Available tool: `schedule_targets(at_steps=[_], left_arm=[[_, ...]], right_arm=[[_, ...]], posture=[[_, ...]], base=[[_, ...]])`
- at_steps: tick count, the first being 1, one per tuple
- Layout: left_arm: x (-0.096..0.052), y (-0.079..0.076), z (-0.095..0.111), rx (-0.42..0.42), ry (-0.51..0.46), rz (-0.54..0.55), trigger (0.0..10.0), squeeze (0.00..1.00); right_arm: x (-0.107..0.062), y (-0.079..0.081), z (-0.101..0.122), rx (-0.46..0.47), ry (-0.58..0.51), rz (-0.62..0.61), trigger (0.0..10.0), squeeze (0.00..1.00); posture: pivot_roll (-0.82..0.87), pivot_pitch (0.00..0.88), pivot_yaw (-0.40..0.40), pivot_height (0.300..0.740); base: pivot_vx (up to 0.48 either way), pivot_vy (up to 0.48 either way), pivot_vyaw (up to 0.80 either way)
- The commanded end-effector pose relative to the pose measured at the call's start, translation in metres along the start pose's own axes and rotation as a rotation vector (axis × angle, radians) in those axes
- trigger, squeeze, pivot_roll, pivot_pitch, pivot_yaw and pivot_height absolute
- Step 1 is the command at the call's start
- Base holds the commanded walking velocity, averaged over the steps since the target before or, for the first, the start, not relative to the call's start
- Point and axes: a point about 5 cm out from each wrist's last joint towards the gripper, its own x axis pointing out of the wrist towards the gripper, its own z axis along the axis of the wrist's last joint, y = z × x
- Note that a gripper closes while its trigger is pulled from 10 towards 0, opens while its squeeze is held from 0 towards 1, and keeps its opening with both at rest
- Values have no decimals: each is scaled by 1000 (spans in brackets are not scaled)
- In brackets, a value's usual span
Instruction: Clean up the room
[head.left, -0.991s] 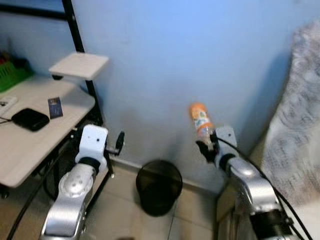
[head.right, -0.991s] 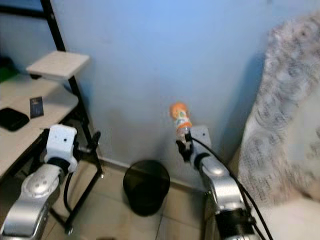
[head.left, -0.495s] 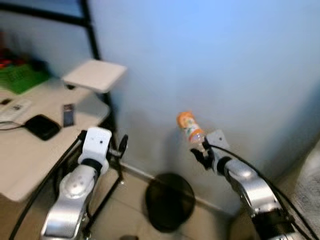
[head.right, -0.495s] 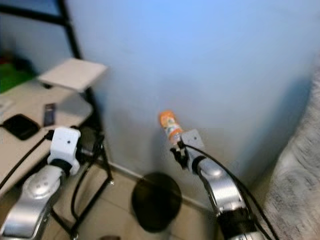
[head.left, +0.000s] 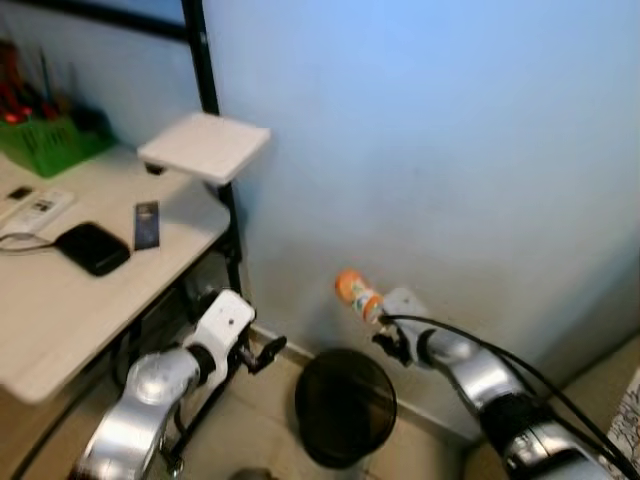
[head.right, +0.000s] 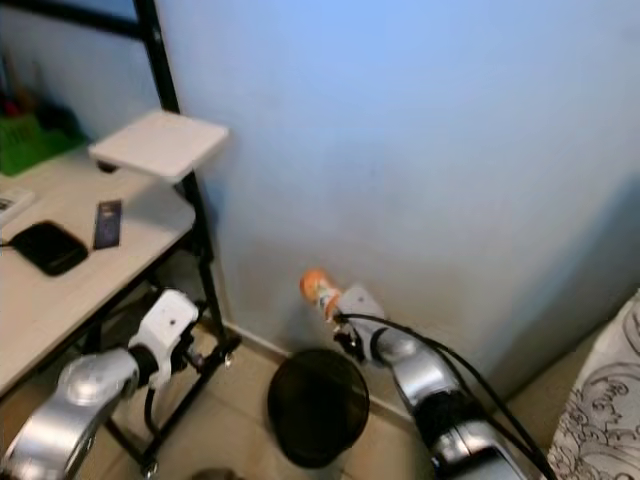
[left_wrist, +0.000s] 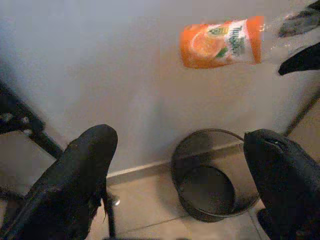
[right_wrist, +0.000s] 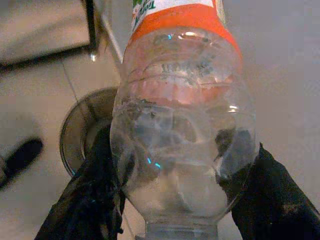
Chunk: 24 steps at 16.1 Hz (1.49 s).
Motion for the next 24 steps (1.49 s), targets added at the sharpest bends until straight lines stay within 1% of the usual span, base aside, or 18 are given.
schedule_targets(at_steps=[1,3,4,5,7,8,9,10,11,14,15,19,22,23,24], left_arm=[[5,-1,-11,9,35,-95,10000,0],[11,1,-27,33,93,-188,10000,0],[12,1,-29,37,98,-200,10000,0],[17,3,-37,37,123,-229,10000,0],[26,8,-46,48,152,-233,10000,0],[27,10,-45,52,155,-224,10000,0],[29,15,-42,57,144,-205,10000,0],[31,20,-39,54,129,-187,10000,0],[31,22,-38,55,126,-180,10000,0],[26,20,-38,79,72,-227,10000,0],[25,20,-37,87,61,-237,10000,0],[23,22,-34,104,45,-257,10000,0],[22,23,-34,110,36,-258,10000,0],[23,24,-32,106,14,-242,10000,0],[24,24,-29,84,-21,-206,10000,0]], right_arm=[[3,-2,-1,-36,23,-20,10000,0],[7,-4,-3,-64,61,-47,10000,0],[7,-5,-3,-69,66,-53,10000,0],[8,-8,-3,-102,90,-77,10000,0],[10,-10,0,-134,106,-98,10000,0],[10,-10,2,-136,105,-96,10000,0],[11,-7,2,-136,108,-82,10000,0],[12,-5,1,-137,115,-63,10000,694],[12,-3,0,-139,121,-51,10000,1000],[14,1,-4,-149,139,-36,10000,1000],[14,2,-4,-139,137,-31,10000,1000],[15,10,-4,-103,121,30,10000,1000],[16,15,-4,-49,93,59,10000,1000],[16,13,0,-5,49,56,10000,1000],[14,5,4,63,-4,35,10000,1000]], posture=[[207,0,-35,740],[204,0,-34,740],[204,0,-34,740],[204,0,-35,740],[205,0,-37,740],[205,0,-37,740],[204,0,-38,740],[204,0,-40,740],[204,0,-40,740],[203,0,-39,740],[200,0,-36,740],[202,0,-36,740],[205,0,-35,740],[209,0,-38,740],[206,0,-38,740]], base=[[0,0,0],[0,0,0],[0,0,0],[0,0,0],[0,0,0],[0,0,0],[0,0,0],[0,0,0],[0,0,0],[0,0,0],[0,0,0],[0,0,0],[0,0,0],[0,0,0],[0,0,0]])
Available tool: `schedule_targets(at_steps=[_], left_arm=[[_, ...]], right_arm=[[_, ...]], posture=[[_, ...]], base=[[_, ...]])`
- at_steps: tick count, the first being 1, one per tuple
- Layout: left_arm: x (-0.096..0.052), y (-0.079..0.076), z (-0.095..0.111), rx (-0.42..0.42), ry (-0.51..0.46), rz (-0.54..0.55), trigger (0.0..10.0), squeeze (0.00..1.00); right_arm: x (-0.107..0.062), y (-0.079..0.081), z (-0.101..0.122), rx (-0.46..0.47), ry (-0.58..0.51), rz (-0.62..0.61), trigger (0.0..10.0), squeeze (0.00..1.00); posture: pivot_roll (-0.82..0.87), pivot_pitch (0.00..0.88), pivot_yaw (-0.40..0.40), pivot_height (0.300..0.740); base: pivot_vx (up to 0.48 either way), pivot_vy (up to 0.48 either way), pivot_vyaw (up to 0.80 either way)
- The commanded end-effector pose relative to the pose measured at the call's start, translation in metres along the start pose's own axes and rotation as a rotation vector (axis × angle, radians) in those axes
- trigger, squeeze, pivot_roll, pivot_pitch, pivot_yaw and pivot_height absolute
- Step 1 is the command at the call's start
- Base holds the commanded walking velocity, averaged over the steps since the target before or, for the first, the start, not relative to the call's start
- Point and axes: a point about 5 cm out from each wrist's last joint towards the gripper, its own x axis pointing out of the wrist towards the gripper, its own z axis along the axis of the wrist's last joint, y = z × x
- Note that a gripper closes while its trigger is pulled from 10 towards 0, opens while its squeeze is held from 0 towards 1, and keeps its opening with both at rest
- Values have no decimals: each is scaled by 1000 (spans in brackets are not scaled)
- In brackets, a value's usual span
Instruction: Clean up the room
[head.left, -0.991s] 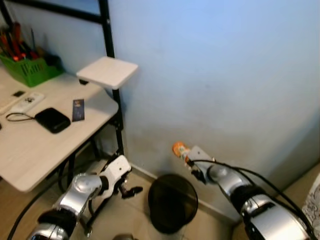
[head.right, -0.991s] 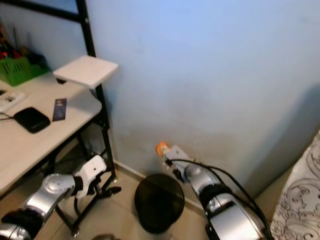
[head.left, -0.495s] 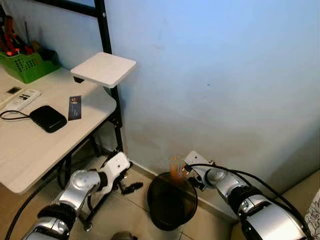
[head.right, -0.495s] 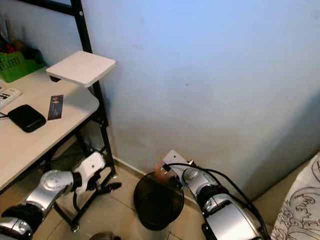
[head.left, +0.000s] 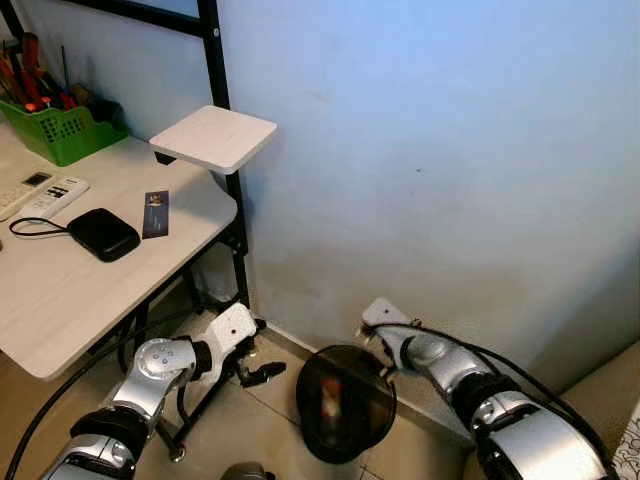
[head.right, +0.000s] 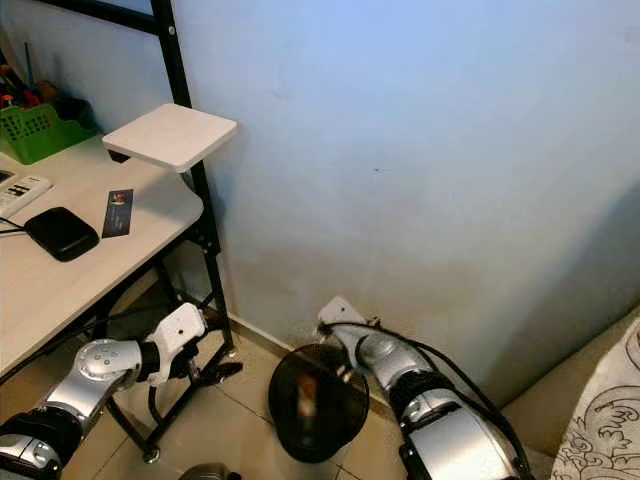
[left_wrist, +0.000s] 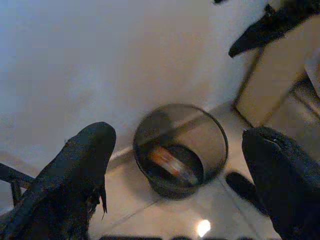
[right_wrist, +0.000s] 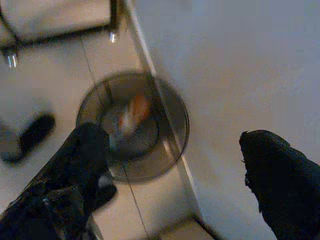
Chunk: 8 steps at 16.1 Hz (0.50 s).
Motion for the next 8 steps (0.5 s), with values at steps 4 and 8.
schedule_targets(at_steps=[4,8], left_arm=[[-2,-2,14,-83,-188,132,10000,0],[8,6,47,-156,-330,499,10000,0]], right_arm=[[-21,-27,16,212,-300,-96,10000,1000],[-75,-33,34,367,-602,-247,10000,1000]], posture=[[180,0,-27,740],[111,0,13,740]], base=[[0,0,0],[0,0,-566]])
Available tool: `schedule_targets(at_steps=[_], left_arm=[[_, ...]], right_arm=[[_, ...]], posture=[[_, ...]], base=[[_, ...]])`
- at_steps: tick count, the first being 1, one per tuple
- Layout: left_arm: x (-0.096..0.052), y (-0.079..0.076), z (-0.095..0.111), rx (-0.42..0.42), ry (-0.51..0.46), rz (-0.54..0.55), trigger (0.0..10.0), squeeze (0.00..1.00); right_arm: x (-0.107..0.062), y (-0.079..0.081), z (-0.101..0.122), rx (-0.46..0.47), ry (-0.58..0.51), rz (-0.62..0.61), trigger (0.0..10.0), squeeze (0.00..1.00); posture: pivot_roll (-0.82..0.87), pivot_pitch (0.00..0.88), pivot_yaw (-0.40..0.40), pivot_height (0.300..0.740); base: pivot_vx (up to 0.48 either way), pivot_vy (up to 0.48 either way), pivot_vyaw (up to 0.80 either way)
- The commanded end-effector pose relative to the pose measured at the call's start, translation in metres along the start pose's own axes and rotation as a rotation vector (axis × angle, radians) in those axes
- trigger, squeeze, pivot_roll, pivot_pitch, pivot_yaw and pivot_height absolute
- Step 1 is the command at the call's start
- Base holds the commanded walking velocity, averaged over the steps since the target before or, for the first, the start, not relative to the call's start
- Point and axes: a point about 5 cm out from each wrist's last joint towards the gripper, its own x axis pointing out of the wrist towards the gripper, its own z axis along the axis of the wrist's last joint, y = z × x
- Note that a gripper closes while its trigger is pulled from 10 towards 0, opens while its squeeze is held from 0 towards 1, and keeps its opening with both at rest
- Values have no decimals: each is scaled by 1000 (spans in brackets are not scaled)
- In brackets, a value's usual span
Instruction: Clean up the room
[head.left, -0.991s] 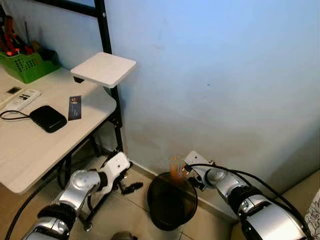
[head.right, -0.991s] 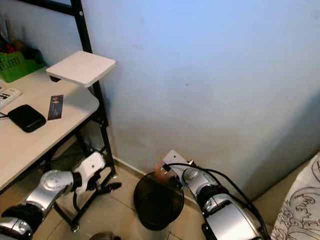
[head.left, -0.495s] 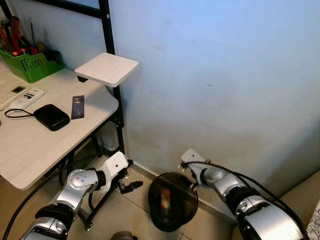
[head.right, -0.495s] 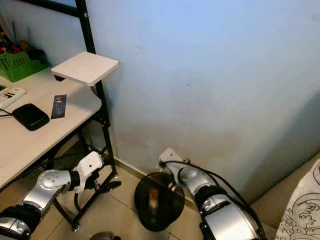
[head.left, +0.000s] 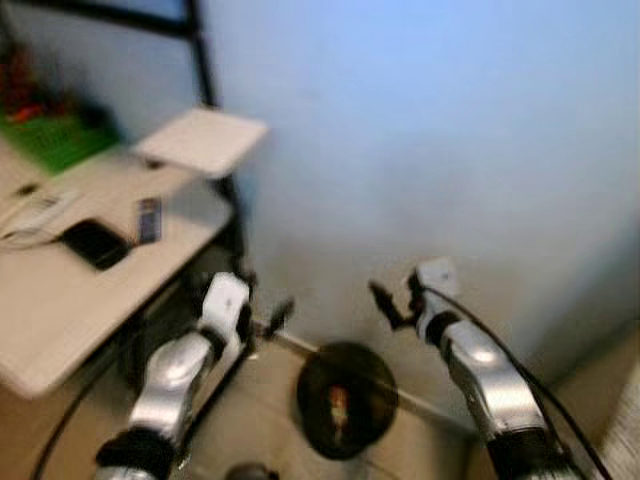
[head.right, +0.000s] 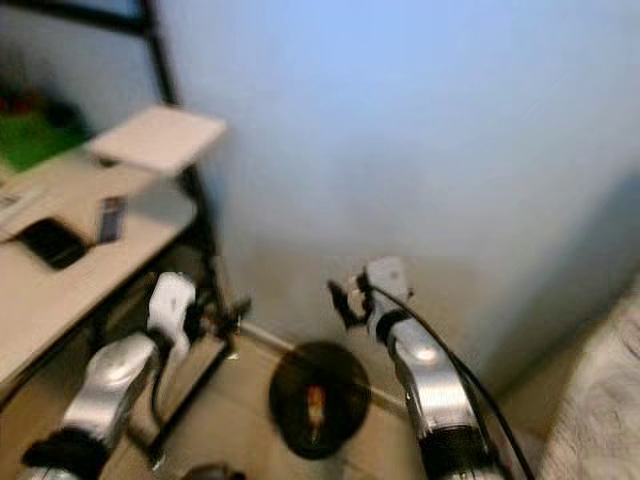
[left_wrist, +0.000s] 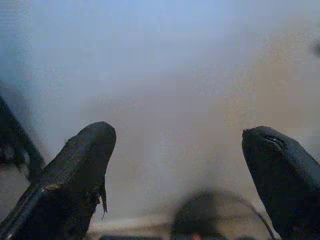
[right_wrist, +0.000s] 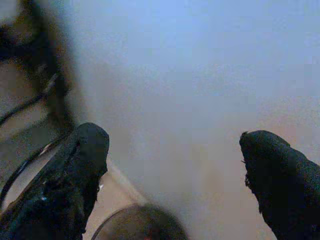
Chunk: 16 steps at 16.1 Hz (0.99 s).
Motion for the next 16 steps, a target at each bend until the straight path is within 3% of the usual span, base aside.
schedule_targets(at_steps=[1,2,4,8,10,12,16], left_arm=[[3,3,17,29,-32,71,10000,0],[-3,0,45,56,-99,109,10000,0],[-13,-4,70,64,-144,165,10000,0],[-23,-18,80,60,-111,167,10000,0],[-38,-10,82,21,-43,251,10000,0],[-44,-7,82,35,-14,276,10000,0],[-45,-7,84,17,20,286,10000,0]], right_arm=[[-6,-9,12,28,-50,-70,10000,1000],[-12,-9,16,51,-71,-107,10000,1000],[-20,-6,20,65,-75,-138,10000,1000],[-36,0,26,57,-54,-167,10000,1000],[-41,-2,30,76,-65,-213,10000,1000],[-43,-7,30,123,-49,-268,10000,1000],[-44,-7,34,127,-53,-296,10000,1000]], posture=[[107,0,16,740],[101,0,21,740],[93,0,24,740],[99,0,17,740],[119,0,3,740],[132,0,-2,740],[123,0,20,740]], base=[[0,0,-756],[0,0,-756],[0,0,-759],[0,0,-767],[0,0,-769],[0,0,-775],[0,0,-775]])
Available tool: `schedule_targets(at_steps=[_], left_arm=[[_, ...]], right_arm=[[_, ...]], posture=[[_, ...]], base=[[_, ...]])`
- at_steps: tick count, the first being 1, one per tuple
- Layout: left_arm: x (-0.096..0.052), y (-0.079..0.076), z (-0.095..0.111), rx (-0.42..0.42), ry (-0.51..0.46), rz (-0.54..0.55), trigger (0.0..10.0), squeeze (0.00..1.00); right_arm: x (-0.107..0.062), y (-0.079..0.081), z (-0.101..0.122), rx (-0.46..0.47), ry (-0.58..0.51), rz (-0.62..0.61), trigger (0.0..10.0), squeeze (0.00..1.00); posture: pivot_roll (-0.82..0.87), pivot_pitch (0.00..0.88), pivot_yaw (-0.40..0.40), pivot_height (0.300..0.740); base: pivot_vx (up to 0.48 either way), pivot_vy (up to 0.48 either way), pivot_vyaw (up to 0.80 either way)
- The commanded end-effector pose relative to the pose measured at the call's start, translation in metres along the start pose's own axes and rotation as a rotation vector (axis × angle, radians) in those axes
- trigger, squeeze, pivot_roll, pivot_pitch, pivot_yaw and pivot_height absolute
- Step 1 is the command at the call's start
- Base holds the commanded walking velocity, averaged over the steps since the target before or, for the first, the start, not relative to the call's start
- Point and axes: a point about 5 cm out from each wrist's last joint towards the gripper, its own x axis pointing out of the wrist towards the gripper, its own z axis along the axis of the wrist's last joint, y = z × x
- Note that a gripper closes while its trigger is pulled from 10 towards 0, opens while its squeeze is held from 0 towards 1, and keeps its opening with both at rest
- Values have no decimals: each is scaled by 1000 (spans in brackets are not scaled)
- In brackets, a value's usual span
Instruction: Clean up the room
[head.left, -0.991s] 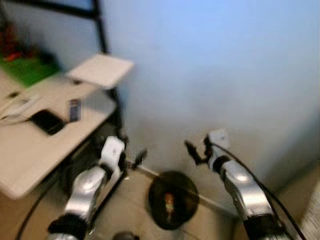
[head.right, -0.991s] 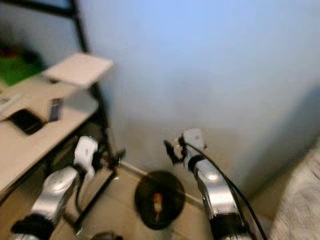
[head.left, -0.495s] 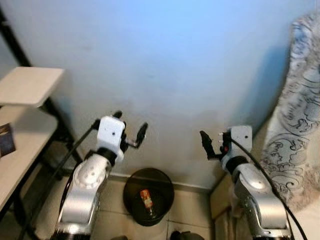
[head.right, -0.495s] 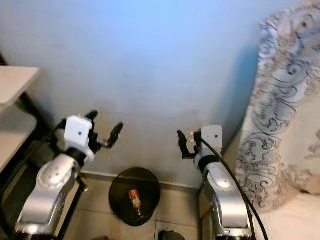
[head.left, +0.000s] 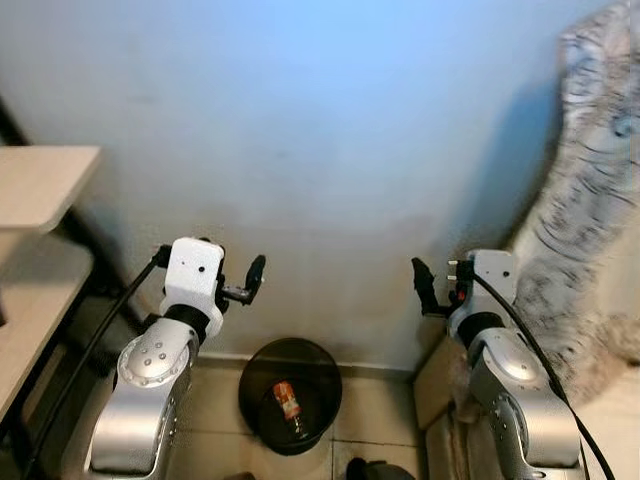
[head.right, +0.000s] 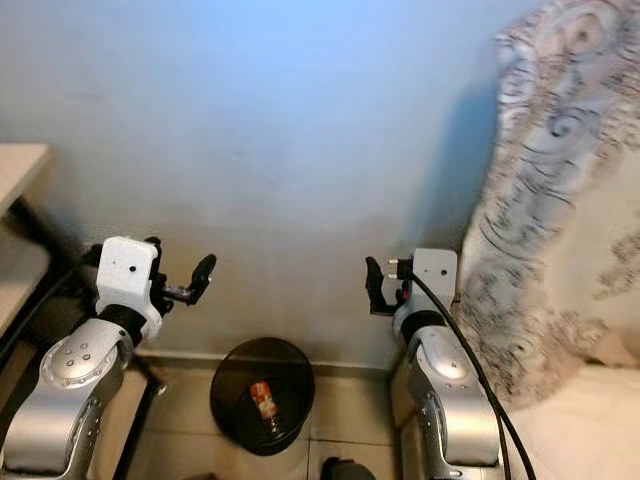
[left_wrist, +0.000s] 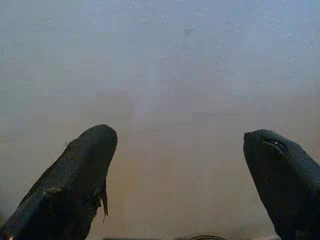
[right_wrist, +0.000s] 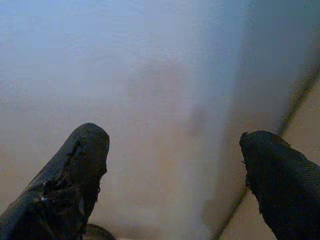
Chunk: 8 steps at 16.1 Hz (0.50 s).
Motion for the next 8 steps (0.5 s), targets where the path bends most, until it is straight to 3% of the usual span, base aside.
schedule_targets(at_steps=[1,5,8], left_arm=[[1,-1,6,11,-10,-2,10000,0],[-1,-2,3,-38,15,-17,10000,0],[-2,-1,-4,-74,29,-29,10000,0]], right_arm=[[-1,-2,4,4,-8,-20,10000,1000],[-2,-1,6,-4,-6,-15,10000,1000],[-4,-1,7,55,-18,-5,10000,1000]], posture=[[122,0,23,740],[124,0,23,740],[127,0,18,740]], base=[[0,0,-775],[0,0,-777],[0,0,-790]])
